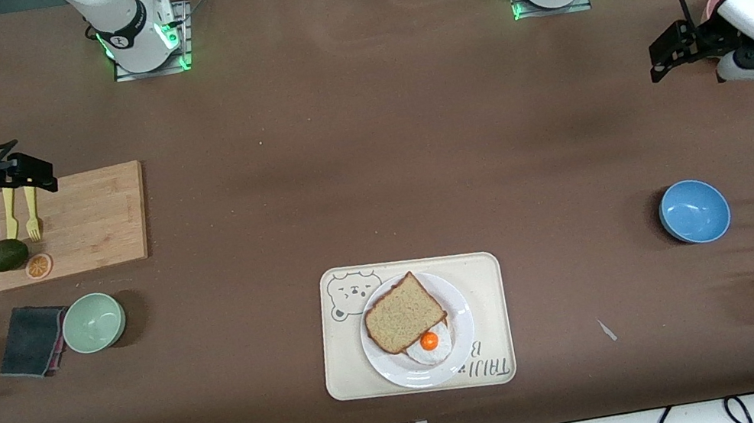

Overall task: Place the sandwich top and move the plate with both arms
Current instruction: 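Open the left gripper and lift it away from the plate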

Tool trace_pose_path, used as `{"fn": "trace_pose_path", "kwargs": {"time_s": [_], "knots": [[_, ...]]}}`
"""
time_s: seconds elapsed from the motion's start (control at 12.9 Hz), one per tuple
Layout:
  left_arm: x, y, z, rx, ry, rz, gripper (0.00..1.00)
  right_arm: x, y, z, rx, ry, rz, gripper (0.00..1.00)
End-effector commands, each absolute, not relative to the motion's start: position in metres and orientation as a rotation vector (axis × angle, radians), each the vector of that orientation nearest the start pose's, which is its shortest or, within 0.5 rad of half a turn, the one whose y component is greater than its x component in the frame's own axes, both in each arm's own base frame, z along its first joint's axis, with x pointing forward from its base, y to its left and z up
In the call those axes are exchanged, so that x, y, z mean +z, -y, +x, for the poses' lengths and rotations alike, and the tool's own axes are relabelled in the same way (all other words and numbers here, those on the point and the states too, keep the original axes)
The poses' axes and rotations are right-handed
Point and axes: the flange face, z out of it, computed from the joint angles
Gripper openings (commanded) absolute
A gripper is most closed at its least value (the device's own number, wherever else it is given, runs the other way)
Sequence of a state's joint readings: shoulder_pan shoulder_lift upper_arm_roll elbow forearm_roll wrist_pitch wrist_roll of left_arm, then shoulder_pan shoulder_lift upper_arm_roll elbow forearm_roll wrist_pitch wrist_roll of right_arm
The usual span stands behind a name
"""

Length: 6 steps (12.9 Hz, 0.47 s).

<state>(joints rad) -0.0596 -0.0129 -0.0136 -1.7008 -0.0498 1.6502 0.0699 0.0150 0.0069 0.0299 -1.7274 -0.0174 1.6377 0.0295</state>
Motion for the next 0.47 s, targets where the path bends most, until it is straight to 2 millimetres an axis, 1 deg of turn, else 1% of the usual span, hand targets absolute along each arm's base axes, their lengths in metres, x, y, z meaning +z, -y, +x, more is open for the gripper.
{"fn": "trace_pose_path", "kwargs": {"time_s": [0.0,0.08,0.16,0.23,0.39], "knots": [[0.592,0.048,0.534,0.007,-0.231,-3.123,1.0,0.557,-0.021,0.556,0.14,0.033,-3.139,1.0],[0.593,0.05,0.523,0.007,-0.243,-3.113,1.0,0.557,-0.021,0.556,0.14,0.033,-3.139,1.0],[0.597,0.055,0.519,-0.004,-0.263,-3.087,1.0,0.557,-0.021,0.556,0.14,0.033,-3.139,1.0],[0.598,0.059,0.518,-0.003,-0.285,-3.059,1.0,0.557,-0.021,0.556,0.14,0.033,-3.139,1.0],[0.602,0.058,0.517,0.016,-0.274,-3.065,1.0,0.557,-0.021,0.556,0.14,0.033,-3.139,1.0]]}}
